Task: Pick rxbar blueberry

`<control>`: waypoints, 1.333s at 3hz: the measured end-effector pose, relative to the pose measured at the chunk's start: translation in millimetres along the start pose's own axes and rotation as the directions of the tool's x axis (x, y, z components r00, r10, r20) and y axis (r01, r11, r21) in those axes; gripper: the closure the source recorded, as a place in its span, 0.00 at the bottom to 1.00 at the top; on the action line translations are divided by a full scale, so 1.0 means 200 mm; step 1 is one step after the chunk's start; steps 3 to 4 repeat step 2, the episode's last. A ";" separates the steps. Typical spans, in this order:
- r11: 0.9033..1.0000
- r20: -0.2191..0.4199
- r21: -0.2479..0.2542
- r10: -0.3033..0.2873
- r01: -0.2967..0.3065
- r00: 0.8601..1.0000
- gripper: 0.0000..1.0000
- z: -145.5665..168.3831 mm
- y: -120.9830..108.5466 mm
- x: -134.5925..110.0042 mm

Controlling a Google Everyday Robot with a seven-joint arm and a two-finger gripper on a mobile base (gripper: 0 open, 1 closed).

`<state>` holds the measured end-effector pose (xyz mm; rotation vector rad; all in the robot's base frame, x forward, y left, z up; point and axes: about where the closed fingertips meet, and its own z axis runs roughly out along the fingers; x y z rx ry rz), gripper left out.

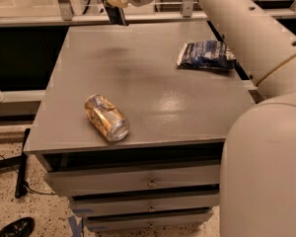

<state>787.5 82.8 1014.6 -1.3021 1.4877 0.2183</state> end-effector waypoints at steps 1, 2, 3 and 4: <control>0.999 0.027 0.017 -0.048 0.047 0.998 1.00 -0.07 -0.07 -0.11; 0.998 0.034 0.023 -0.056 0.055 0.998 1.00 -0.09 -0.09 -0.14; 0.998 0.034 0.023 -0.056 0.055 0.998 1.00 -0.09 -0.09 -0.14; 0.998 0.034 0.023 -0.056 0.055 0.998 1.00 -0.09 -0.09 -0.14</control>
Offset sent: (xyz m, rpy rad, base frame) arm -0.0013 -0.0027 0.0279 -0.0028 -0.0496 0.0176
